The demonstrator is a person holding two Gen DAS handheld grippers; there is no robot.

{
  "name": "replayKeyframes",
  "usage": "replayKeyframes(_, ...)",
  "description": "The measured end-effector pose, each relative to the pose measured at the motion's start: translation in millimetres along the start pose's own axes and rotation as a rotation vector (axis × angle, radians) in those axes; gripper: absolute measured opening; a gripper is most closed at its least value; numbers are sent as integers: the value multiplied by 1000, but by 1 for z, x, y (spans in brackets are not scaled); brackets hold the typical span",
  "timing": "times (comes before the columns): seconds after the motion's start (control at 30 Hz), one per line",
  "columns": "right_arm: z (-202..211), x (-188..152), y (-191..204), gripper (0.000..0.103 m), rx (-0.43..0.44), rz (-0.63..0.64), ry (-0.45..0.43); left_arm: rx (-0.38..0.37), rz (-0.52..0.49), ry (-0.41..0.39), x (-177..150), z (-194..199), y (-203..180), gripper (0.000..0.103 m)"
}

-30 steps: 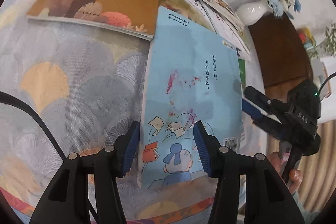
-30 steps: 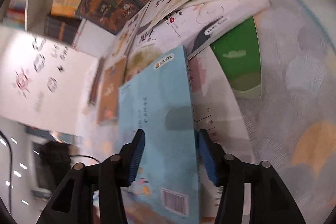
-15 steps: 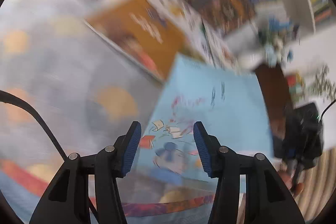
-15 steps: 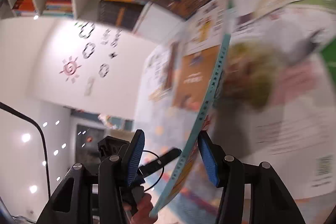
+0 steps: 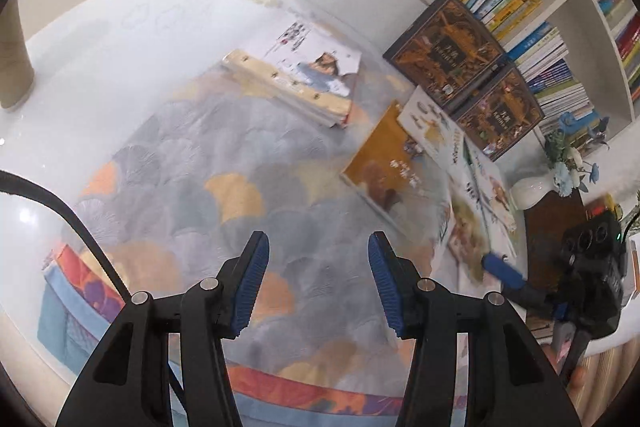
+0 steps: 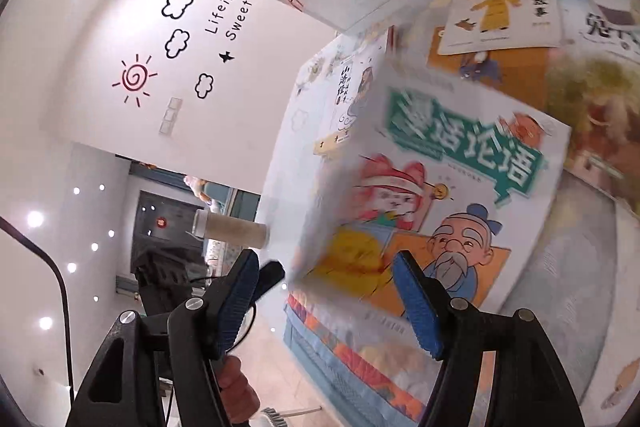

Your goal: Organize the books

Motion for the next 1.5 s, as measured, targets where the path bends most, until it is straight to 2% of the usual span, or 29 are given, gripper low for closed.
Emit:
replayKeyframes(0.07, -11, 3, 1, 69, -31, 10, 6, -12, 7, 35, -2, -8, 5, 48)
replayKeyframes(0.13, -19, 4, -5, 69, -109, 49, 15, -18, -19, 57, -6, -12, 5, 48)
replayKeyframes(0.3, -27, -2, -53, 69, -459, 131, 36, -33, -122, 125, -17, -28, -3, 48)
replayKeyframes(0.4, -21, -3, -72, 69, -584, 141, 35, -60, -181, 168, -24, -36, -8, 48)
replayKeyframes(0.43, -17, -3, -79, 69, -596, 128, 32, -66, -202, 182, -24, -39, -10, 48)
replayKeyframes(0.5, -15, -1, -84, 69, -614, 85, 16, -68, -233, 198, -22, -43, -13, 55)
replayKeyframes(0.57, -12, -2, -89, 69, -624, 47, 3, -55, -244, 195, -16, -48, -13, 71)
replayKeyframes(0.6, -11, -3, -89, 69, -632, 31, -7, -60, -243, 191, -12, -51, -13, 71)
replayKeyframes(0.7, -5, -9, -85, 69, -661, 13, -43, -94, -252, 211, -2, -61, -15, 71)
replayKeyframes(0.8, 1, -20, -71, 70, -708, 30, -101, -135, -325, 223, 3, -73, -25, 69)
replayKeyframes(0.9, 8, -35, -72, 71, -773, 39, -149, -169, -391, 245, 0, -85, -36, 58)
replayKeyframes(0.97, 8, -46, -74, 71, -777, 29, -167, -188, -411, 292, -4, -97, -41, 49)
replayKeyframes(1.0, 7, -51, -75, 70, -785, 23, -163, -193, -420, 316, -7, -103, -44, 48)
replayKeyframes(1.03, 5, -55, -75, 67, -785, 18, -161, -185, -445, 314, -7, -107, -46, 48)
replayKeyframes(1.07, 2, -59, -75, 61, -773, 10, -163, -161, -485, 287, -7, -108, -48, 48)
replayKeyframes(1.13, -9, -63, -75, 58, -742, 5, -161, -90, -556, 236, -3, -113, -47, 48)
replayKeyframes(1.2, -22, -66, -78, 46, -778, 19, -147, -86, -543, 266, -1, -123, -41, 48)
replayKeyframes(1.27, -28, -67, -80, 46, -803, 25, -167, -105, -525, 340, -8, -135, -34, 48)
replayKeyframes(1.3, -30, -67, -78, 46, -800, 33, -178, -122, -553, 320, -9, -132, -35, 48)
replayKeyframes(1.37, -36, -68, -74, 46, -771, 44, -174, -179, -537, 364, -13, -128, -36, 49)
replayKeyframes(1.4, -39, -69, -73, 46, -754, 49, -171, -230, -494, 390, -14, -125, -34, 49)
replayKeyframes(1.43, -43, -70, -72, 49, -740, 52, -164, -314, -414, 437, -16, -121, -31, 49)
replayKeyframes(1.5, -42, -73, -73, 49, -790, 75, -179, -417, -270, 454, -13, -111, -20, 49)
Point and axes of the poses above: each gripper's, at about its wrist camera, not at the fingertips, and z roughly against the way its jaws point, y to its left, x to its top, the point moved 4 cm from there along -z, roughly the way its jaws point, and after that the axes turned 10 degrees about -y, right-handed, at the moved point
